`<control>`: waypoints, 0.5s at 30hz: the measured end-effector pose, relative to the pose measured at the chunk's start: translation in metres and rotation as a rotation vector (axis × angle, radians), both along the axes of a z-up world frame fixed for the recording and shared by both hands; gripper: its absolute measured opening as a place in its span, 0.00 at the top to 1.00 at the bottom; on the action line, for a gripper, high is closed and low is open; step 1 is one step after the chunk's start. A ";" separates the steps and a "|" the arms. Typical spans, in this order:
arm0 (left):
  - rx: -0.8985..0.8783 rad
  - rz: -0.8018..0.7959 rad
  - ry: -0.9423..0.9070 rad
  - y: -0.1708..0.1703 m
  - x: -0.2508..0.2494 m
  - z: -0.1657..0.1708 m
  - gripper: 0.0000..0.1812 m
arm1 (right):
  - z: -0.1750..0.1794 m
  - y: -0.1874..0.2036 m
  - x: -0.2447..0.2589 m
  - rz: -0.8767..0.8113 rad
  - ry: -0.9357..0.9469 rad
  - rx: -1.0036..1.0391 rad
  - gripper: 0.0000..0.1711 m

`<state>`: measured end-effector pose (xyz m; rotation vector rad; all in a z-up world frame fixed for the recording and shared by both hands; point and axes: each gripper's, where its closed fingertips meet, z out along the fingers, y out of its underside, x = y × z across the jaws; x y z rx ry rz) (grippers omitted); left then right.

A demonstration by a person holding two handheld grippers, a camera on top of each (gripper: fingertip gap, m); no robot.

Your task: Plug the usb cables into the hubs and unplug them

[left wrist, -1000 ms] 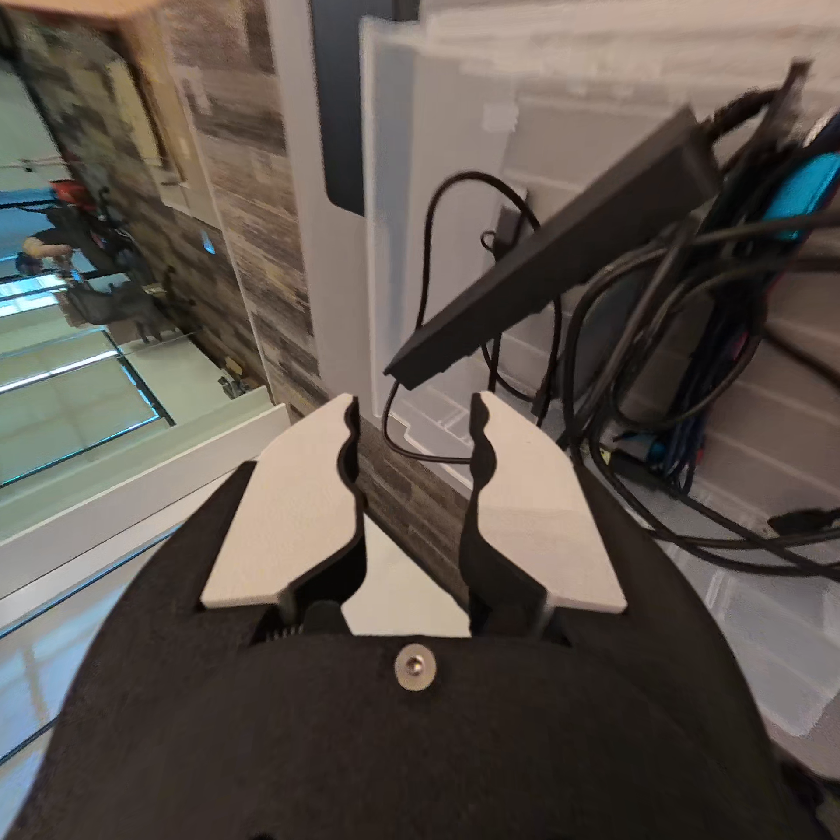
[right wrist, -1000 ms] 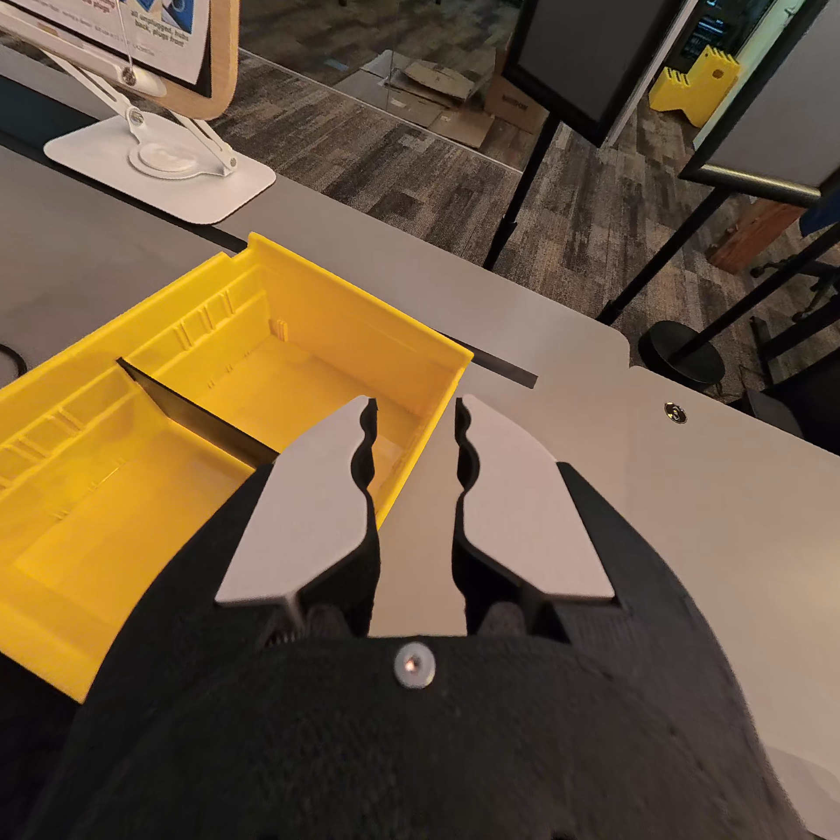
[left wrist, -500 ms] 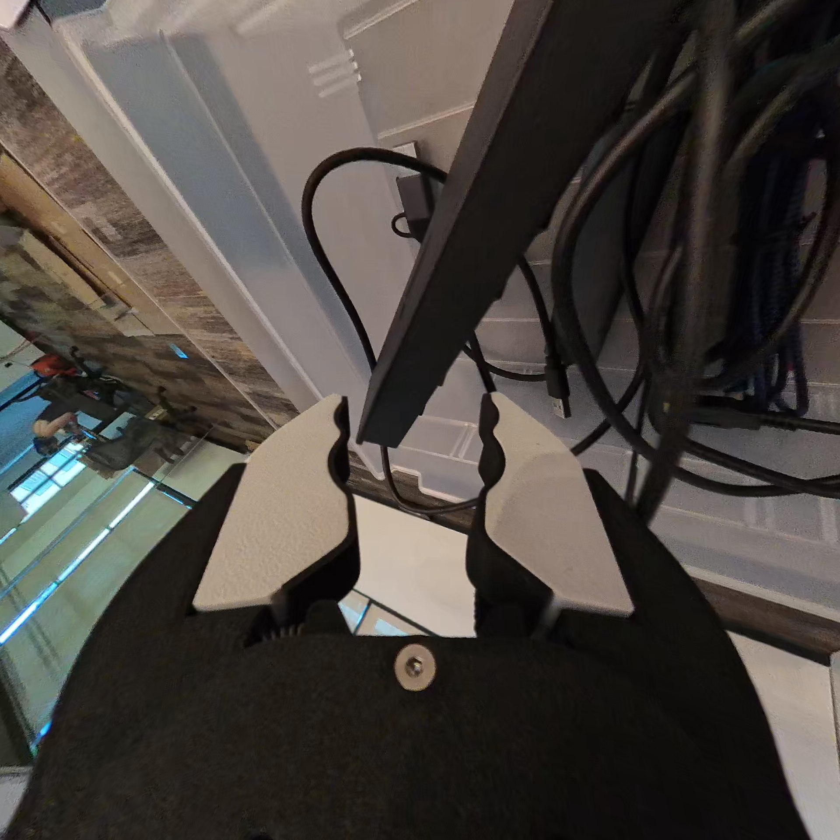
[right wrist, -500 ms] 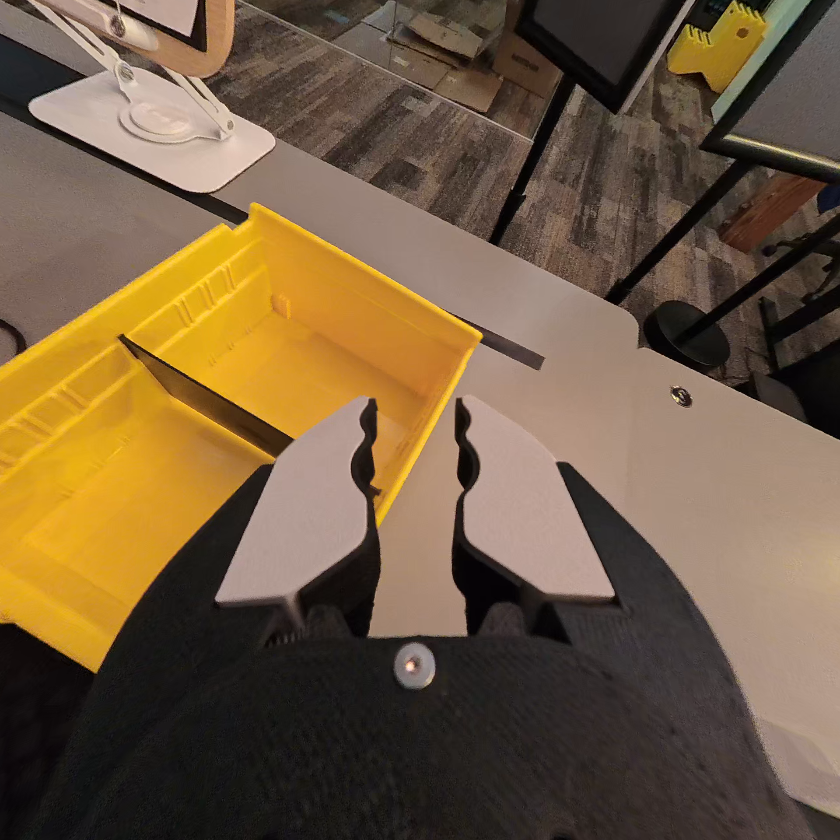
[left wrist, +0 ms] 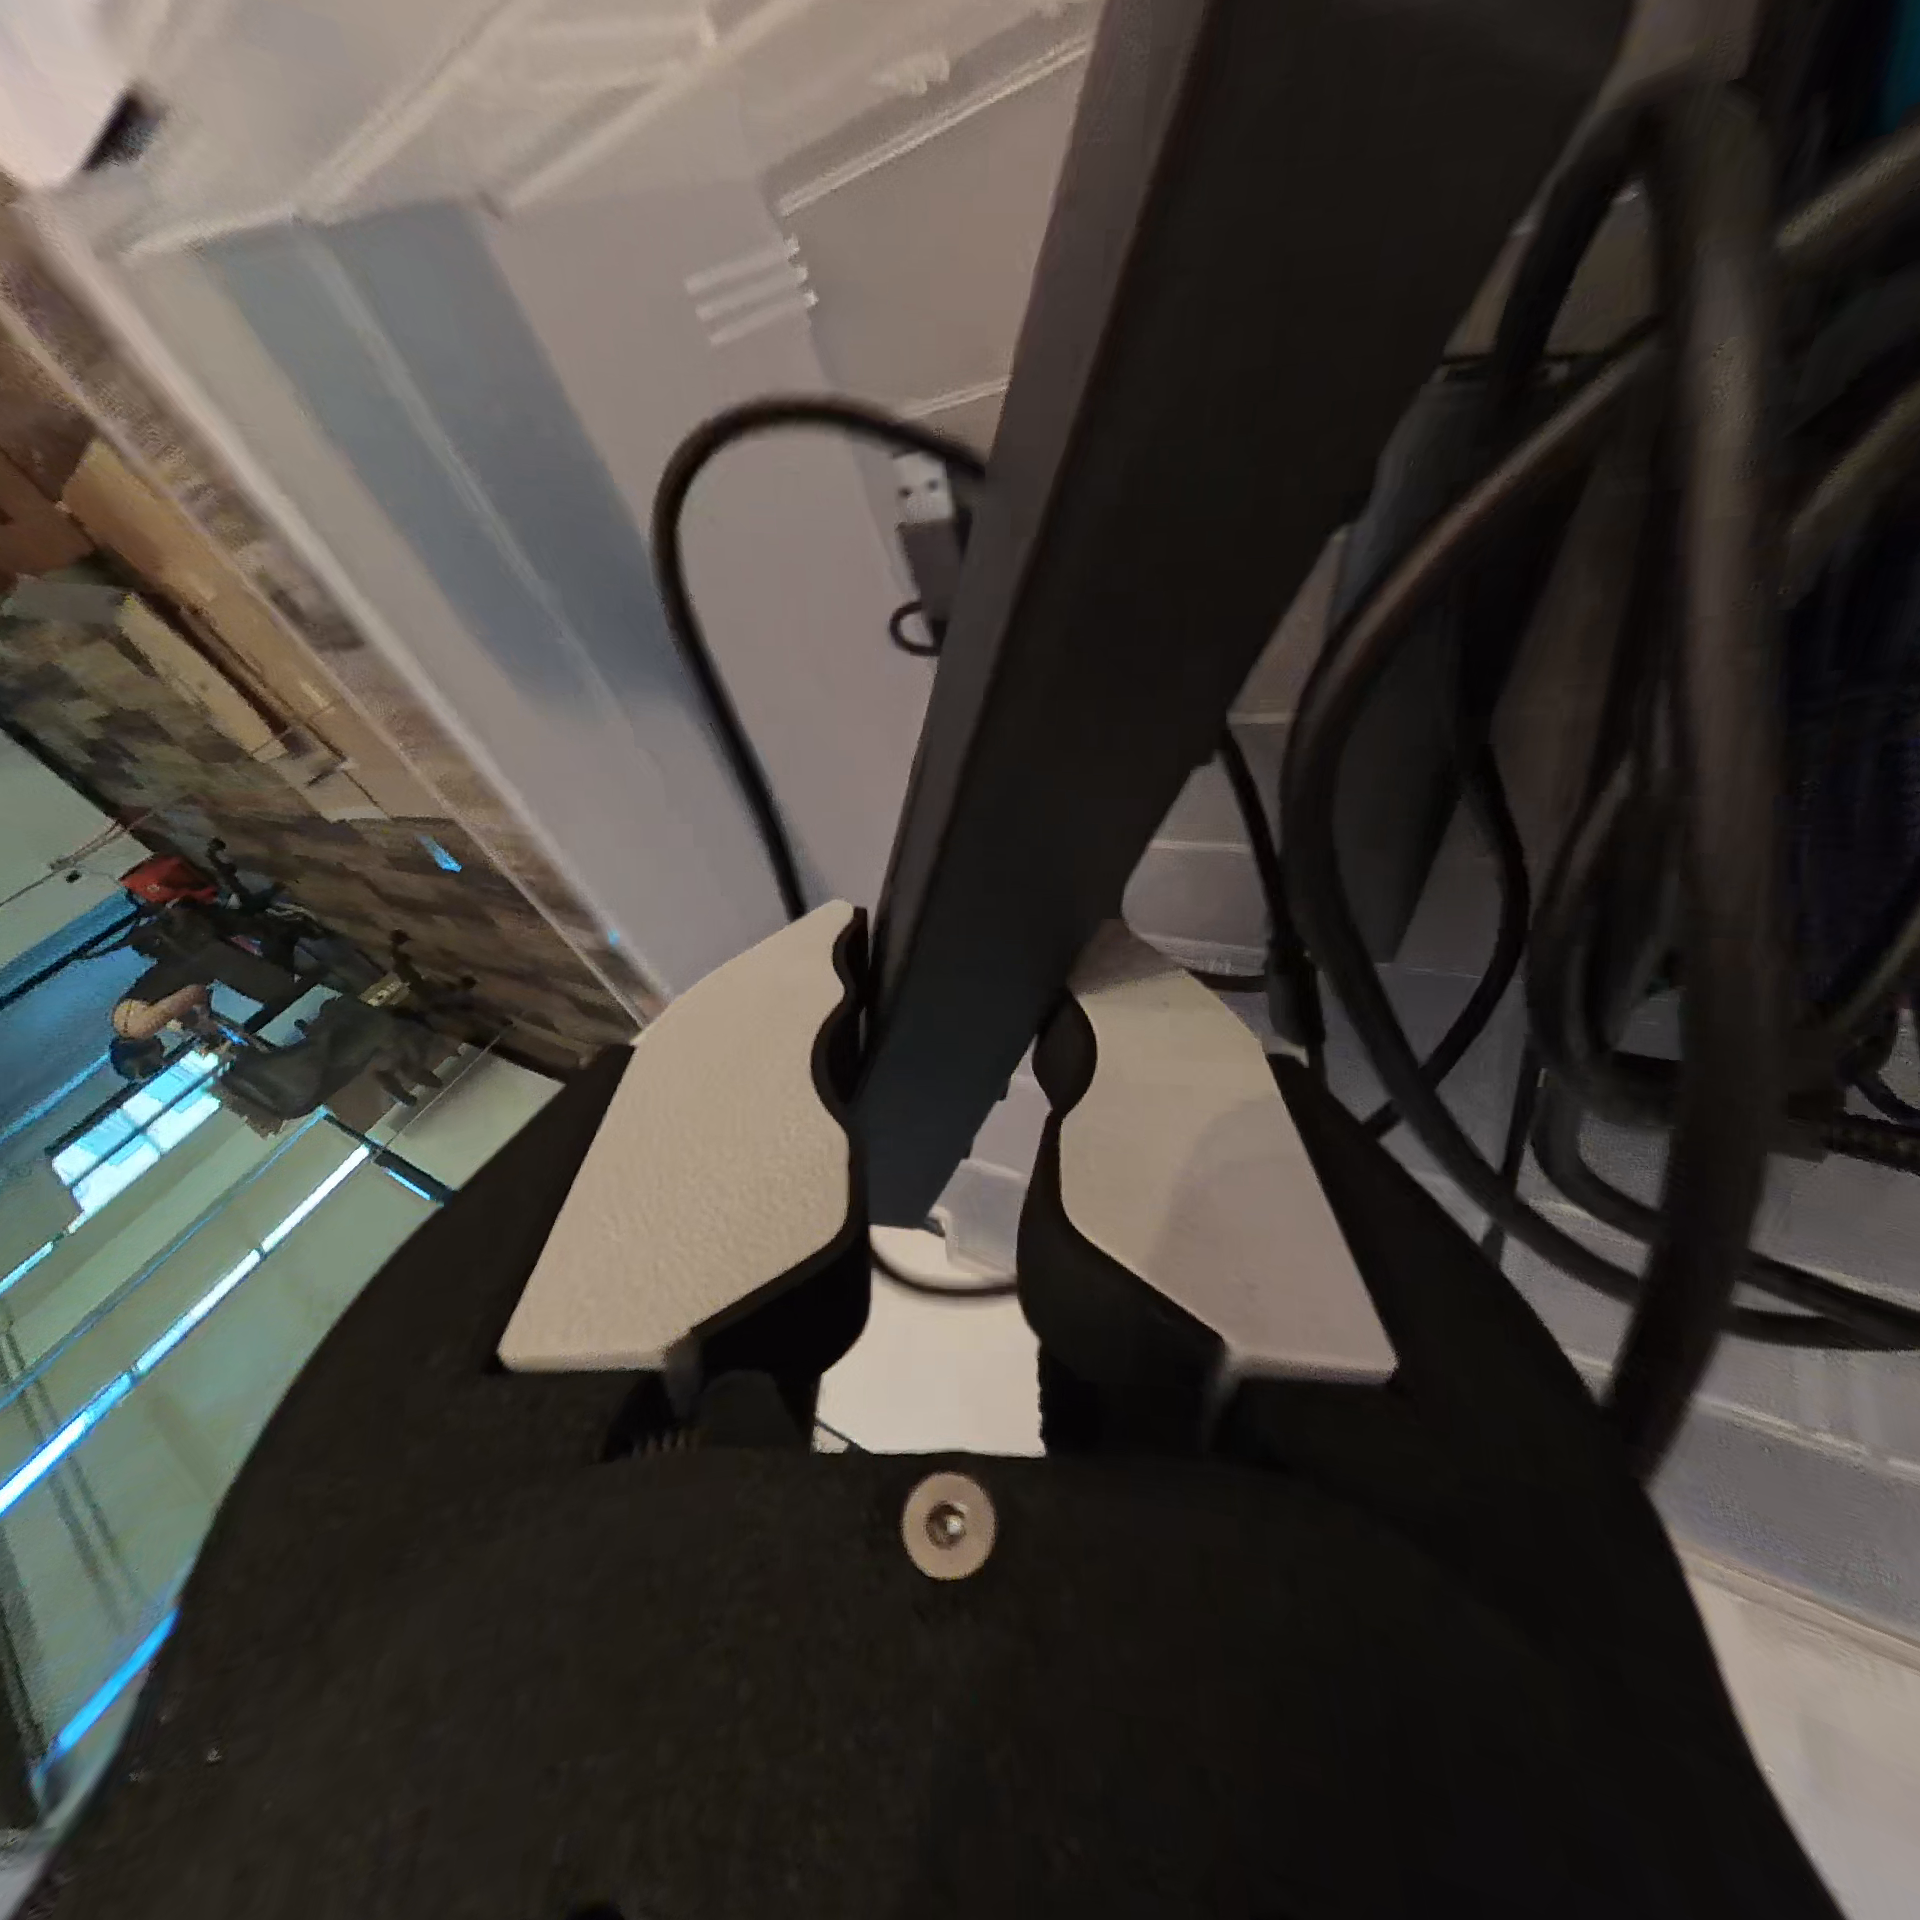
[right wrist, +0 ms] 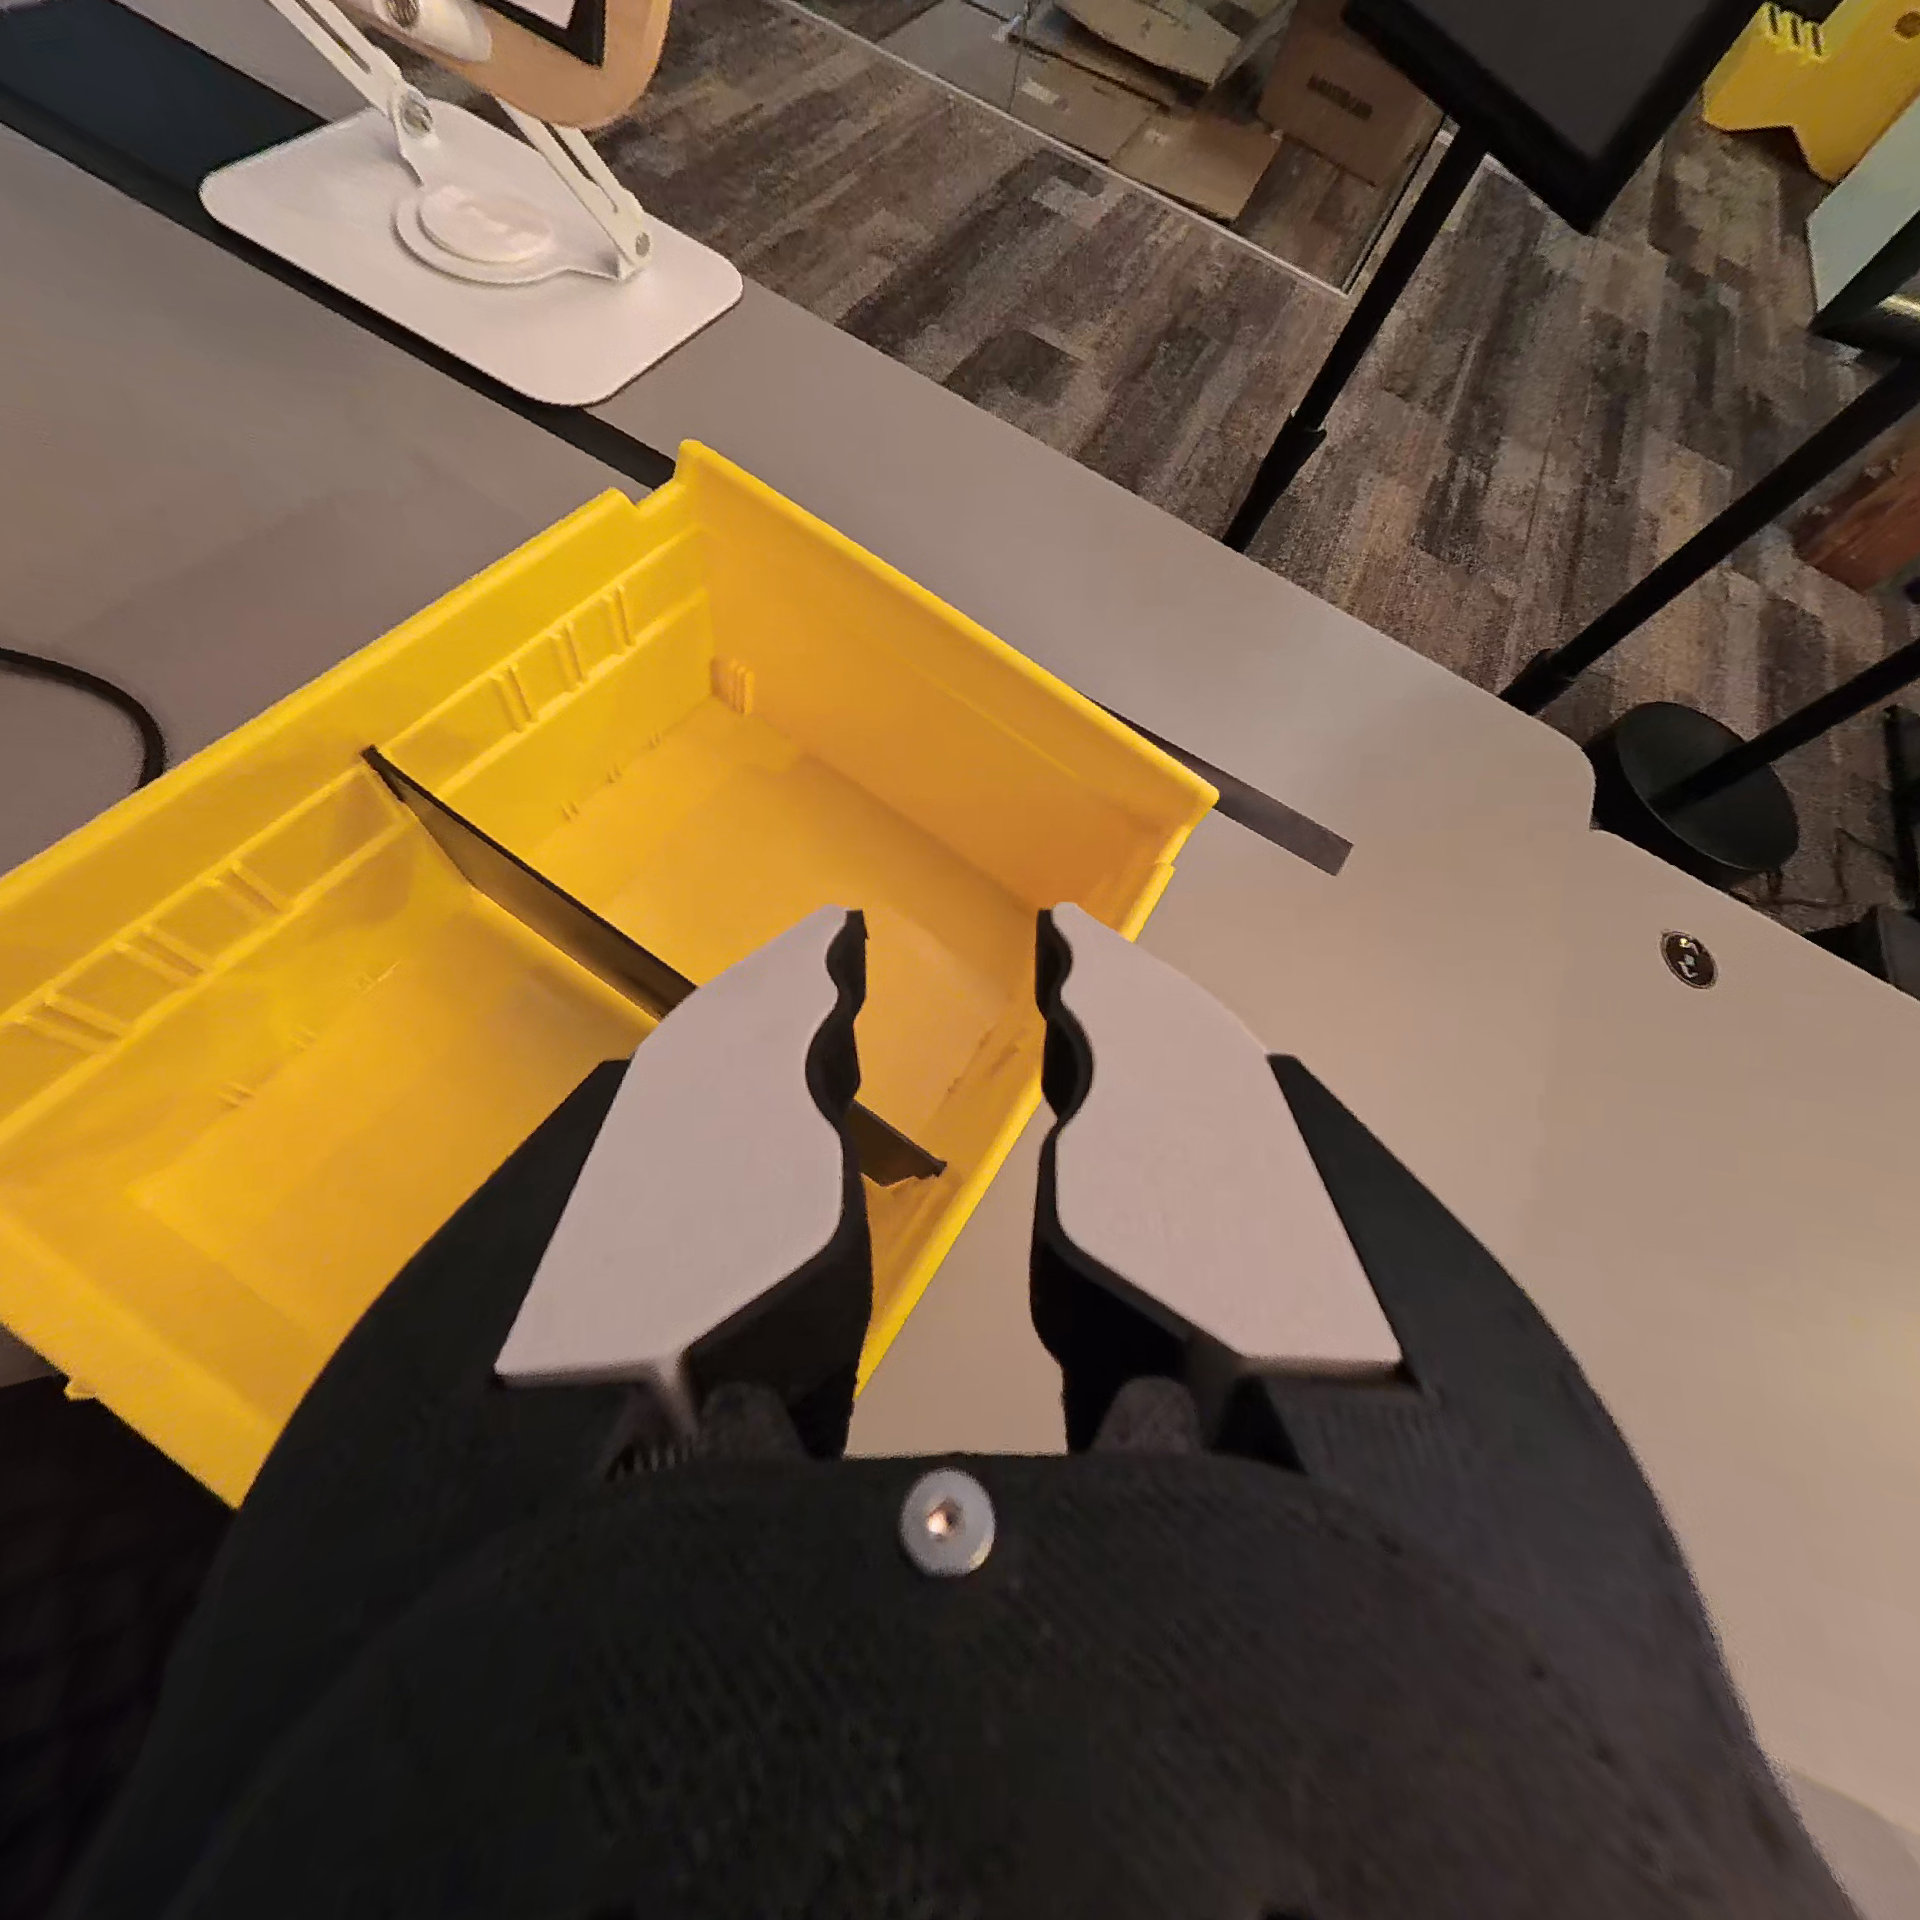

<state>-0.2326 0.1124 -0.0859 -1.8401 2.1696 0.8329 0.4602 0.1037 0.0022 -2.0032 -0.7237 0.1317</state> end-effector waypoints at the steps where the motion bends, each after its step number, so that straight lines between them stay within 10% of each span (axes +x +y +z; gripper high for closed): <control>1: 0.024 0.014 -0.026 0.000 0.000 0.007 0.84 | 0.001 0.000 -0.001 0.004 0.010 0.001 0.82; 15: 0.293 0.224 -0.508 -0.022 0.030 0.167 0.86 | 0.027 -0.004 -0.025 0.088 0.122 0.080 0.84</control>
